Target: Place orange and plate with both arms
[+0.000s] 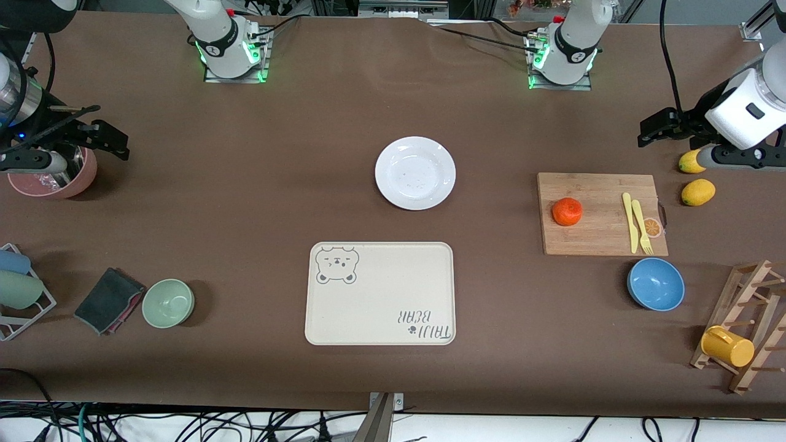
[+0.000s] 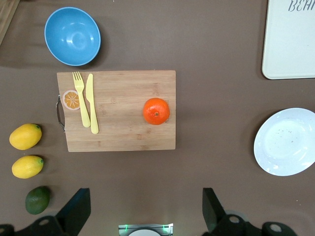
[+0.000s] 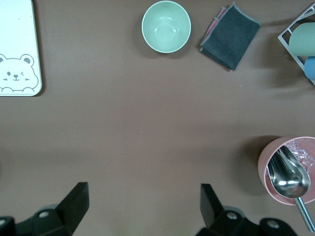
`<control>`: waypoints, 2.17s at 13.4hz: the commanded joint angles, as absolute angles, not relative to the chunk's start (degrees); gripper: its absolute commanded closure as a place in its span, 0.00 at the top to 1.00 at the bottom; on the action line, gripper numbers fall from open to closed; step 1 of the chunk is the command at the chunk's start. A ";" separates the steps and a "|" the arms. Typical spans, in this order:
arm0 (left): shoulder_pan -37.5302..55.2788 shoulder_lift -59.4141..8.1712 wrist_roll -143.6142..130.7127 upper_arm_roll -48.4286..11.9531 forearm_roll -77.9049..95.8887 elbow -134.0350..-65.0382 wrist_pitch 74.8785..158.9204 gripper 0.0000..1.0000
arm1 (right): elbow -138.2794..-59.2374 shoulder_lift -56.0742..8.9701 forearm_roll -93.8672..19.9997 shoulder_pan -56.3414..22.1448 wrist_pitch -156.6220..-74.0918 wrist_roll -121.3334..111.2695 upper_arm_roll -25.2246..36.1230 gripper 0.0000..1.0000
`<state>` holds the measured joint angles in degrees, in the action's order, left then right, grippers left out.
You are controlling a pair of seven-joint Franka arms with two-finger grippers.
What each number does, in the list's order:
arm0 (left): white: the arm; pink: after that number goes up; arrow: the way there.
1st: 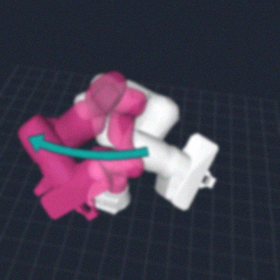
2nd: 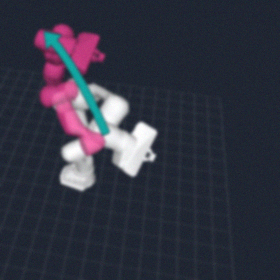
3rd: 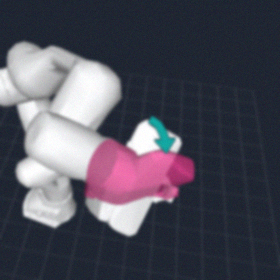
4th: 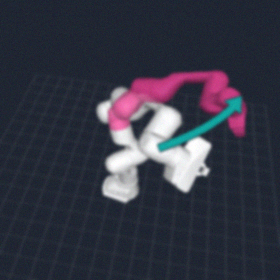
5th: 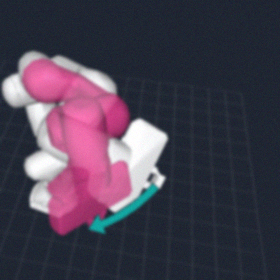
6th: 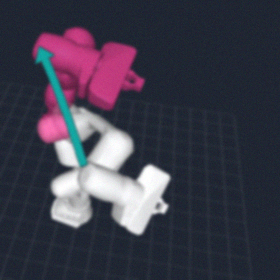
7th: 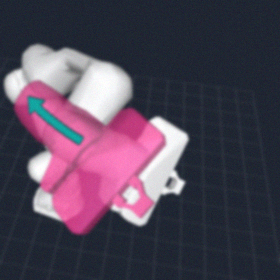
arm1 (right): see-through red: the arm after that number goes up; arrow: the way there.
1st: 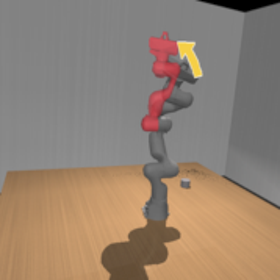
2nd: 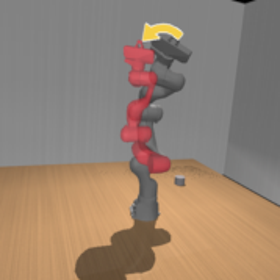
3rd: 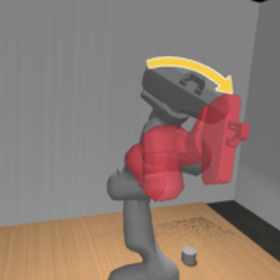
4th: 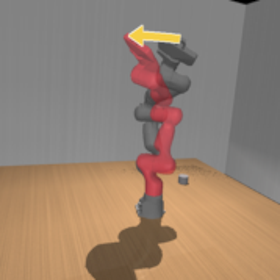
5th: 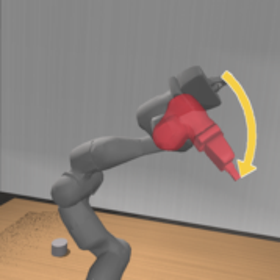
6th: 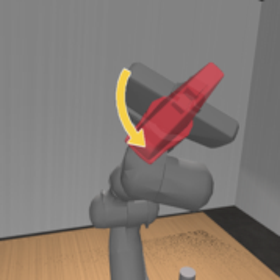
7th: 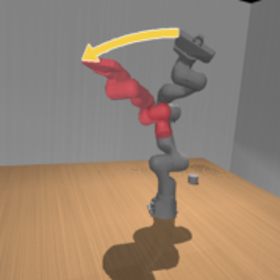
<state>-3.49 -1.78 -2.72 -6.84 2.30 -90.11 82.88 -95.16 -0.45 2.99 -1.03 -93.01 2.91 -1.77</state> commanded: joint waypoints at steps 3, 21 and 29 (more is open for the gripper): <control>-3.87 -1.85 -2.20 -6.94 1.05 -90.09 82.53 1.00 | -94.75 -0.35 3.08 -0.97 -92.29 2.46 -1.93 1.00; -3.78 -5.18 -1.85 -7.38 -1.40 -100.53 95.86 1.00 | -94.75 -0.18 2.99 -0.97 -89.56 2.37 -2.02 1.00; -3.87 -10.20 -2.46 -6.86 -0.97 -108.26 104.65 1.00 | -94.75 -0.26 2.90 -0.97 -89.38 2.37 -1.85 1.00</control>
